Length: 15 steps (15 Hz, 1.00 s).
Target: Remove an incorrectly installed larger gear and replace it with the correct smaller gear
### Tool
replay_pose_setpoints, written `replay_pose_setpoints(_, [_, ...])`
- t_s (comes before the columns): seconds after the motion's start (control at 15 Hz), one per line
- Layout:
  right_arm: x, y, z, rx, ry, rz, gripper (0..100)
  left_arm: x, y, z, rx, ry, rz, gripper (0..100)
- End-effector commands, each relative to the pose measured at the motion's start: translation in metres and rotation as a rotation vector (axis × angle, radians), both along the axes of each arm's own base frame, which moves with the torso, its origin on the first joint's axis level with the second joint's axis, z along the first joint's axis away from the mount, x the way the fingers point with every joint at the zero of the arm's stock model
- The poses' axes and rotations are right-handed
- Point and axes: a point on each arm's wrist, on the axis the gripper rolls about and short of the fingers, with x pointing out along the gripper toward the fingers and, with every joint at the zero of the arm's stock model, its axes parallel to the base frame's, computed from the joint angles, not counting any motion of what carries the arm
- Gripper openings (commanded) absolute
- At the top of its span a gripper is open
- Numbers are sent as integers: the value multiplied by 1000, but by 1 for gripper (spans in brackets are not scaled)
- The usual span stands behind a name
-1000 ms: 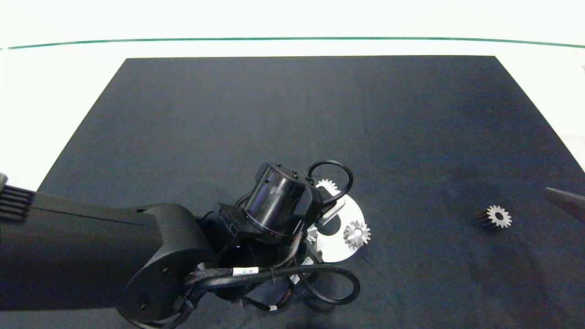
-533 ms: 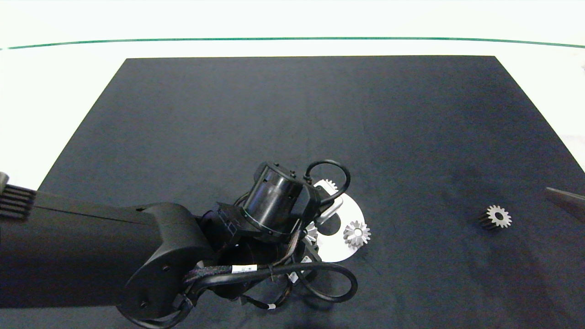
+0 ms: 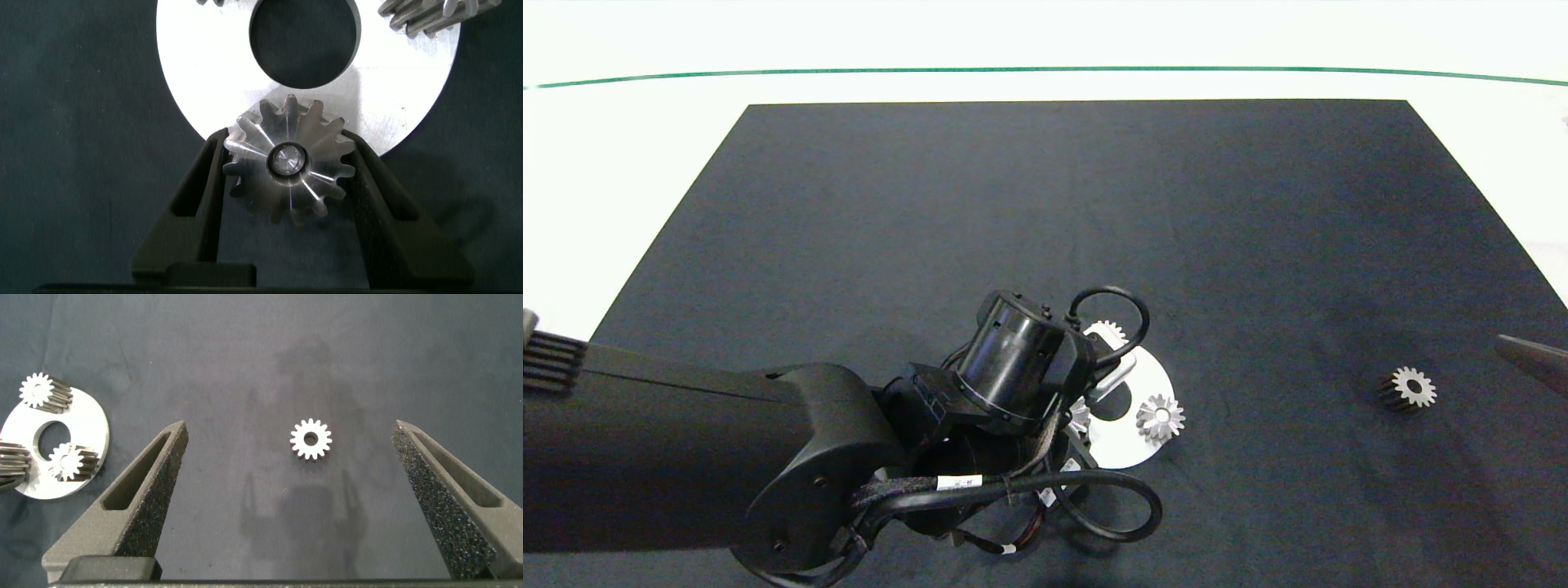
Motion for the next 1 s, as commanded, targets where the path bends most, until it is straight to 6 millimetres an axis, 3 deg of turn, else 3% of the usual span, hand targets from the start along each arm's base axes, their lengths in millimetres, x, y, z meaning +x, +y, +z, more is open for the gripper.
replay_pose_setpoints(0.07, [0,0,0,1,0,1,100,0,-1,-1,7,1,0,35])
replay_pose_setpoints(0.67, [0,0,0,0,2,1,100,1,-2,-6,17,12,-1,17])
replay_pose_setpoints(1.0, [0,0,0,0,2,1,100,0,-1,-2,10,3,-3,16])
